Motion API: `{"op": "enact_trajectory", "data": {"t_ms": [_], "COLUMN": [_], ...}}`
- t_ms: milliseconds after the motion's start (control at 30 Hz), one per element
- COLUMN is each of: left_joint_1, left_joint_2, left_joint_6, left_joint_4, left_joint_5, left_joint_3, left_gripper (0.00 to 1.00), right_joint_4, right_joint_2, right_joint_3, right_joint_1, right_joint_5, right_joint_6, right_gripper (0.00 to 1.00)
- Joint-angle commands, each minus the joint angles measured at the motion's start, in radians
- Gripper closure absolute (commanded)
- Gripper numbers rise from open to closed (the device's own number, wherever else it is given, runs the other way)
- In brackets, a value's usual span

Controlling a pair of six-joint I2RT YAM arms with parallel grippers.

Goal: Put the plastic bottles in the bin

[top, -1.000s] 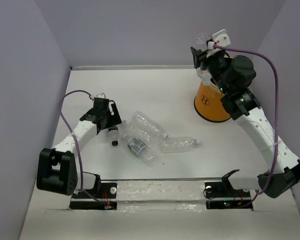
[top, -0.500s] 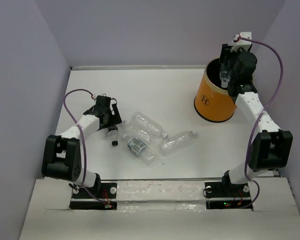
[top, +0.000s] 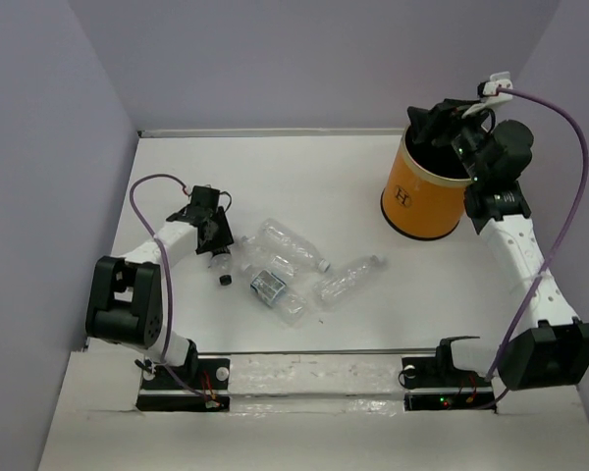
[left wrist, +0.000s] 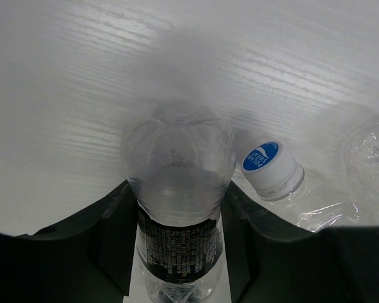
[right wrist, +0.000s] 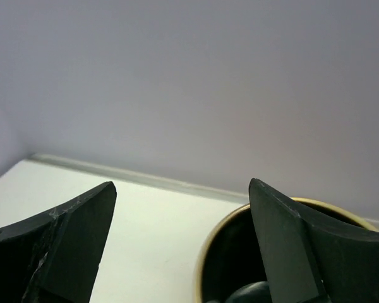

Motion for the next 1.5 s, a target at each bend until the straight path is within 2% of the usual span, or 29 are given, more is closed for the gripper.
{"op": "enact_trajectory", "data": {"t_ms": [0,100,233,367,467,600,733,800,1067,1200,1300,1367,1400,1467], "left_joint_1": [0.007,0.007,0.001,-0.038,-0.114,-0.235,-0.338,-0.358,-0.443,-0.452,-0.452,-0.452,-0.452,-0.452], "left_joint_2": [-0.084,-0.166,-0.273,-0.319,-0.342,-0.365,-0.399,-0.407,-0.399,-0.404,-0.416,-0.421,-0.424,-0.428], "left_joint_6": [0.002,-0.011,-0.023,-0.046,-0.090,-0.147,-0.211,-0.233,-0.267,-0.279,-0.275,-0.270,-0.268,-0.264], "left_joint_4": [-0.004,0.001,-0.007,-0.025,0.008,0.118,0.261,0.342,0.390,0.409,0.415,0.413,0.413,0.409], "left_joint_5": [-0.008,-0.004,-0.002,0.012,0.024,0.018,0.025,0.057,0.079,0.093,0.093,0.093,0.122,0.125], "left_joint_3": [0.035,0.043,0.109,0.219,0.267,0.279,0.217,0.194,0.164,0.140,0.129,0.118,0.115,0.112], "left_gripper": [0.55,0.57,0.59,0.59,0.59,0.61,0.62,0.62,0.61,0.59,0.57,0.54,0.48,0.41], "right_joint_4": [0.015,0.056,0.099,0.095,0.106,0.219,0.310,0.311,0.326,0.328,0.328,0.320,0.296,0.271], "right_joint_2": [-0.063,-0.127,-0.204,-0.194,-0.137,-0.048,0.023,0.046,0.095,0.098,0.096,0.092,0.092,0.086], "right_joint_3": [-0.190,-0.320,-0.423,-0.372,-0.342,-0.336,-0.336,-0.322,-0.312,-0.312,-0.318,-0.318,-0.309,-0.304], "right_joint_1": [0.113,0.163,0.172,0.250,0.347,0.477,0.575,0.611,0.622,0.622,0.622,0.622,0.622,0.622], "right_joint_5": [-0.179,-0.101,-0.201,-0.315,-0.376,-0.395,-0.352,-0.341,-0.304,-0.272,-0.254,-0.217,-0.206,-0.177], "right_joint_6": [0.165,0.223,0.323,0.352,0.358,0.447,0.484,0.469,0.458,0.453,0.441,0.426,0.407,0.396], "right_gripper": [0.10,0.10,0.12,0.12,0.08,0.04,0.00,0.00,0.01,0.09,0.11,0.24,0.33,0.50]}}
